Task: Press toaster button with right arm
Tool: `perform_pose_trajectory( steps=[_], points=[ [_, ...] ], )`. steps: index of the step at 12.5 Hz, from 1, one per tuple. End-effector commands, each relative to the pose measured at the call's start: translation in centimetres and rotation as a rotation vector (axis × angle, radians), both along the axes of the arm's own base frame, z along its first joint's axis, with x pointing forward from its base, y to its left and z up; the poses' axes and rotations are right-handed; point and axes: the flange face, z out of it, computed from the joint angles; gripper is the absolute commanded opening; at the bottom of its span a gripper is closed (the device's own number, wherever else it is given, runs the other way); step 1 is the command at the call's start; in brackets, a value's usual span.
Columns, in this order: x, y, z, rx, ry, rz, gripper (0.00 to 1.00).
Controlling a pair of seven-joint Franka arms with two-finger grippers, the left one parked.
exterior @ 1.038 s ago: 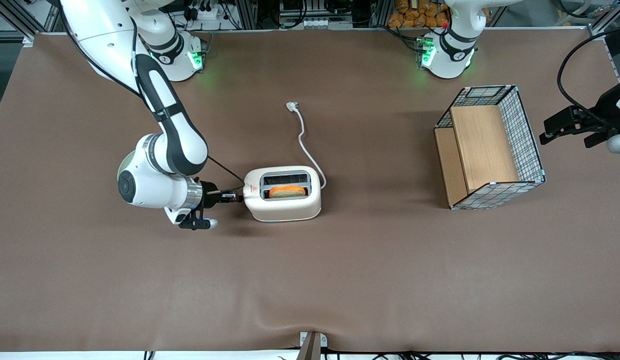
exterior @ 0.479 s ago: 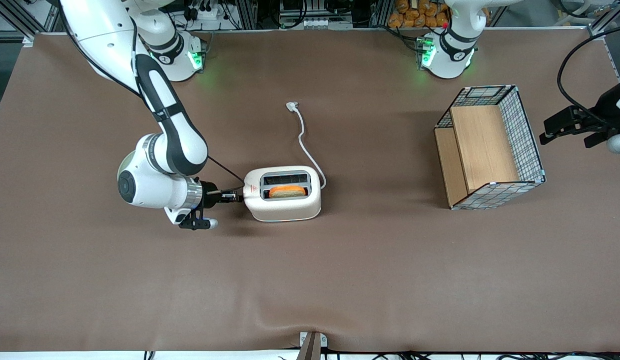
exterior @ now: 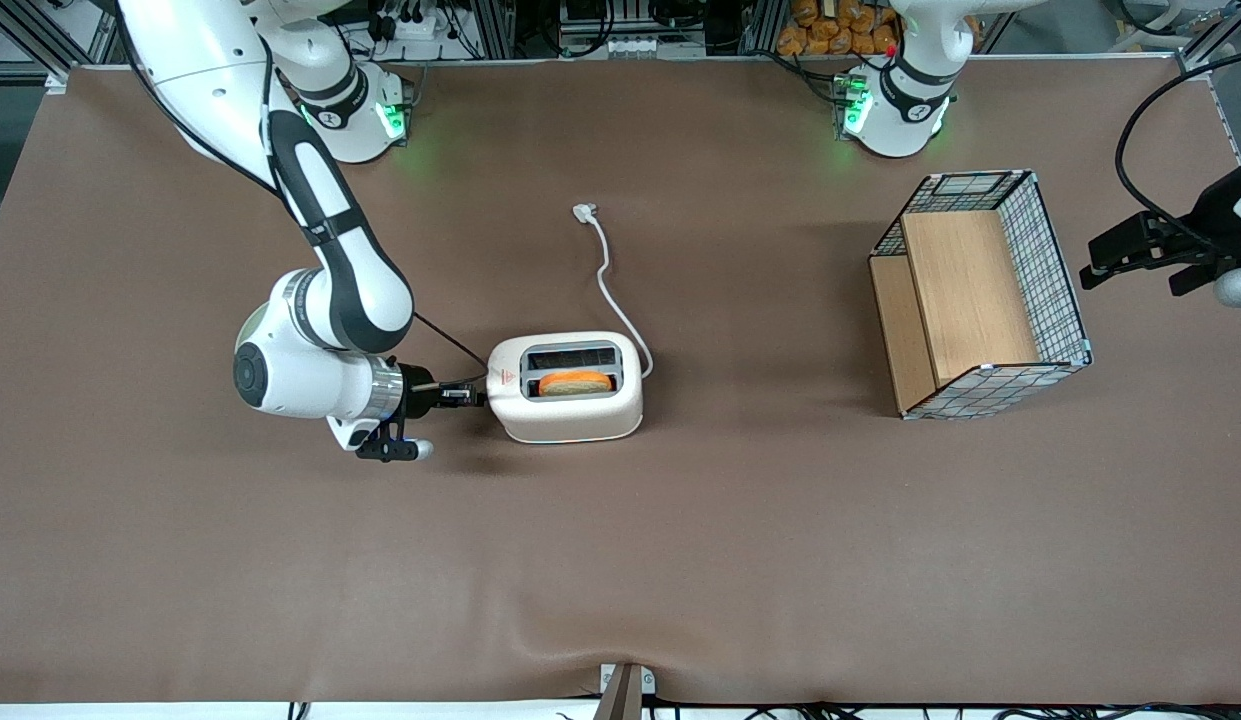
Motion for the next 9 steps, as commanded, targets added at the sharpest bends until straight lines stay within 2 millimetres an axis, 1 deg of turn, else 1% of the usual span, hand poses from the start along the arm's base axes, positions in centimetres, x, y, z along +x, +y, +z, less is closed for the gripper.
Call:
perform_pose_trajectory(
  steps=[1, 3, 4, 5, 6, 7, 9],
  points=[
    [2.0, -1.1, 0.1, 0.052, -0.002, 0.003, 0.00],
    [3.2, -2.5, 1.6, 0.081, 0.021, 0.011, 0.00],
    [3.6, -3.2, 1.9, 0.092, 0.040, 0.012, 0.26],
    [3.8, -3.3, 2.0, 0.092, 0.045, 0.014, 0.80],
    [3.9, -3.4, 2.2, 0.094, 0.039, 0.016, 1.00],
    [4.0, -3.6, 2.7, 0.087, 0.032, 0.018, 1.00],
    [4.8, -4.1, 4.4, 0.057, 0.016, 0.059, 1.00]
  ],
)
